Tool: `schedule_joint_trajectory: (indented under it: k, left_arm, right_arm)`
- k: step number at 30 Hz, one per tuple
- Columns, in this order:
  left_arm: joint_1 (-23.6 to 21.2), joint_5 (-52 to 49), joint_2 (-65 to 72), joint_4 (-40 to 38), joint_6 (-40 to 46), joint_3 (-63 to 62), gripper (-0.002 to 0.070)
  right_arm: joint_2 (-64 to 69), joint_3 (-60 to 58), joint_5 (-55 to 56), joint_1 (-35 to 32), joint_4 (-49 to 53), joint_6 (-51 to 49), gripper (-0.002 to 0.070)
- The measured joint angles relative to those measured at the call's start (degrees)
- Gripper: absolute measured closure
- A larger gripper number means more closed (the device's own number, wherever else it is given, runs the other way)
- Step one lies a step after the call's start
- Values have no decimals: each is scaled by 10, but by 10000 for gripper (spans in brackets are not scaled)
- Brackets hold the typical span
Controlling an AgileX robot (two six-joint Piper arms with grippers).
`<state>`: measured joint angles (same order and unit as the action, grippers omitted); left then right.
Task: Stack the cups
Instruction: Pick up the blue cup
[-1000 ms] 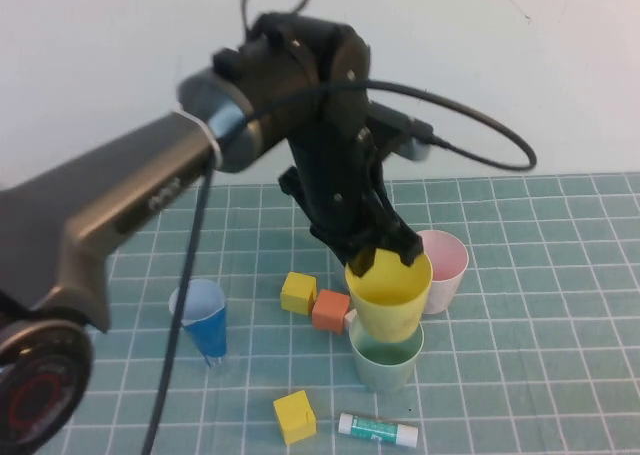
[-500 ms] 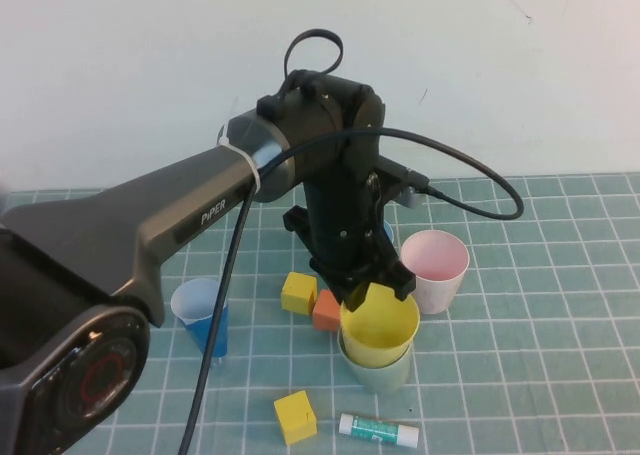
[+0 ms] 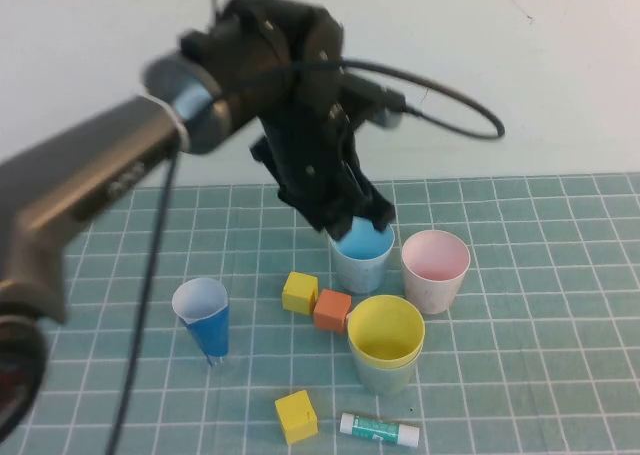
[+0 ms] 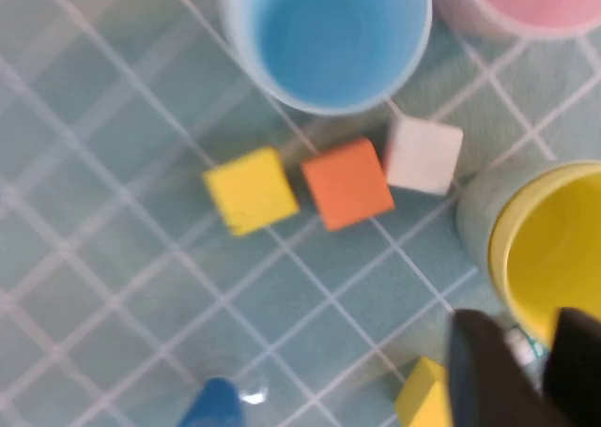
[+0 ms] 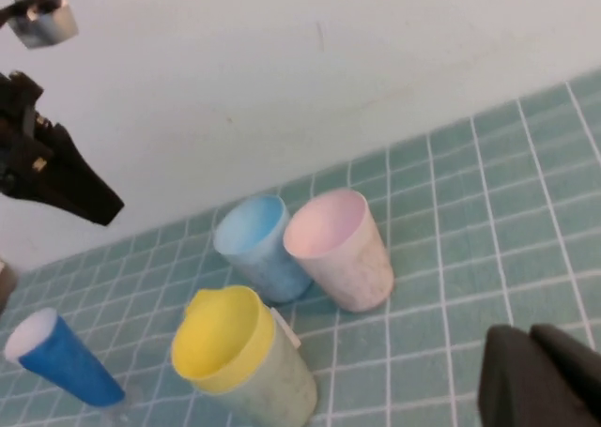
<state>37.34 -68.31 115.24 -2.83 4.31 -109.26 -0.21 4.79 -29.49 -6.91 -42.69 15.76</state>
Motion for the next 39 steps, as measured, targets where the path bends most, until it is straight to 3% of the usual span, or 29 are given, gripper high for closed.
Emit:
schedule_joint_trajectory:
  k: [3,6,14,21,25,29,34,39]
  left_arm:
    - [-13,0,-53,4,1,6,624]
    - [-20,4,-115,0,6,40,659]
    - [-23,61,-318,-10,9,264,673]
    - [-23,143,-545,-10,-19,495,673]
    - [-23,172,-657,-5,-55,594,673]
    - [-23,180,-731,9,-96,657,673]
    - [-23,177,-759,20,-112,696,673]
    - [-23,180,-760,20,-112,705,674]
  right_arm:
    - [52,61,-24,0,0,31,679]
    - [141,142,-66,0,0,105,679]
    - [407,365,-204,0,1,271,679]
    - [595,518,-302,7,3,344,679]
    - [678,593,-306,63,35,350,679]
    - [773,689,-316,158,130,304,679]
    - [907,818,-357,252,252,246,679]
    - [1041,961,-401,292,281,230,679]
